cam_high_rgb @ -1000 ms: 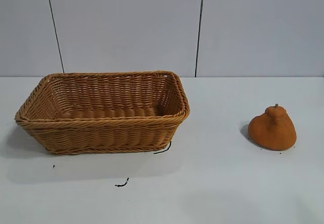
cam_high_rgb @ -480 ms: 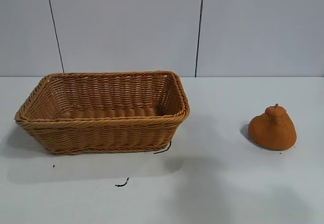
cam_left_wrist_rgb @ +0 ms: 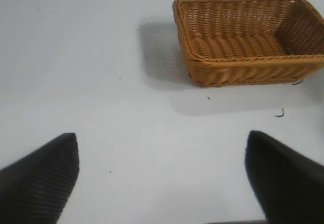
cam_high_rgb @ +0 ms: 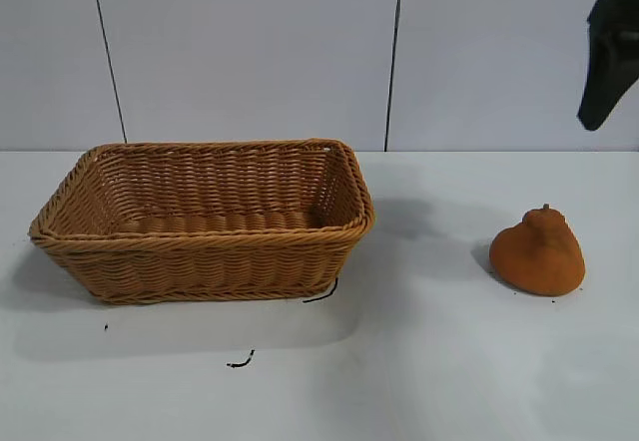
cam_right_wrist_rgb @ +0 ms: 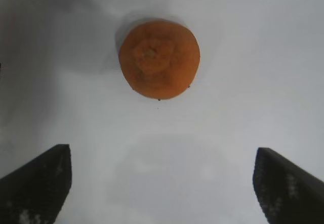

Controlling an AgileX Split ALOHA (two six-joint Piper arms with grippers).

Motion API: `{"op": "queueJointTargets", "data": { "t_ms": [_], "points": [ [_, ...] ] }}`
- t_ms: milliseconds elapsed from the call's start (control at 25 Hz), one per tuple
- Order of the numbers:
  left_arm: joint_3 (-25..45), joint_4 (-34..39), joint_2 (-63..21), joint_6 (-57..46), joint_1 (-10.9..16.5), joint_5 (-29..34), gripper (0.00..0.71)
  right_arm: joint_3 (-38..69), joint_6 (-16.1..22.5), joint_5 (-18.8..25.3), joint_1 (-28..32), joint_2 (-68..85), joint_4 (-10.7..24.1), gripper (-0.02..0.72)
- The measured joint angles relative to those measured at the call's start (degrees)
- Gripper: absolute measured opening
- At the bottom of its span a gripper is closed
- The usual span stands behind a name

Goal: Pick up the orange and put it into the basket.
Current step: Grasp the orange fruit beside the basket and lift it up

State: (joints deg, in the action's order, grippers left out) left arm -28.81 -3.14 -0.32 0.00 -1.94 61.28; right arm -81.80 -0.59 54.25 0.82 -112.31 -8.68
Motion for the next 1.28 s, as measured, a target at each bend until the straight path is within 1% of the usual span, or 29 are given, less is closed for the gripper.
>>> {"op": "queueJointTargets", "data": {
  "t_ms": [80,200,360,480,560,640,680,720,760,840,920,1120,1280],
  "points": [
    [0.00,0.00,0.00,0.00,0.00,0.00,0.639,-0.07,-0.36,-1.79,0.00,-3.13,-1.20,0.695],
    [0.00,0.00,0.00,0.00,0.00,0.00,0.639,-0.07,-1.41,-3.21,0.00,-7.12,-2.52,0.695],
    [0.00,0.00,0.00,0.00,0.00,0.00,0.639,-0.07,-1.70,-4.45,0.00,-9.54,-2.39,0.695],
    [0.00,0.00,0.00,0.00,0.00,0.00,0.639,-0.07,-1.70,-5.25,0.00,-9.69,-2.16,0.671],
    [0.00,0.00,0.00,0.00,0.00,0.00,0.639,-0.07,-1.70,-5.92,0.00,-9.69,-2.10,0.596],
    [0.00,0.00,0.00,0.00,0.00,0.00,0.639,-0.07,-1.70,-6.17,0.00,-9.69,-2.10,0.476],
    [0.00,0.00,0.00,0.00,0.00,0.00,0.639,-0.07,-1.70,-6.17,0.00,-9.69,-2.10,0.398],
    [0.00,0.00,0.00,0.00,0.00,0.00,0.639,-0.07,-1.70,-6.17,0.00,-9.35,-2.10,0.263],
    [0.00,0.00,0.00,0.00,0.00,0.00,0.639,-0.07,-1.70,-6.17,0.00,-9.03,-2.10,0.223],
    [0.00,0.00,0.00,0.00,0.00,0.00,0.639,-0.14,-1.70,-6.03,0.00,-7.57,-2.02,0.187],
    [0.00,0.00,0.00,0.00,0.00,0.00,0.639,-1.31,-1.87,-5.20,0.00,-5.70,-1.80,0.173],
    [0.00,0.00,0.00,0.00,0.00,0.00,0.639,-8.58,-1.89,-2.06,0.00,0.25,-1.56,0.169],
    [0.00,0.00,0.00,0.00,0.00,0.00,0.639,-14.97,-1.89,1.86,0.00,2.23,-1.99,0.169]
  ]
}}
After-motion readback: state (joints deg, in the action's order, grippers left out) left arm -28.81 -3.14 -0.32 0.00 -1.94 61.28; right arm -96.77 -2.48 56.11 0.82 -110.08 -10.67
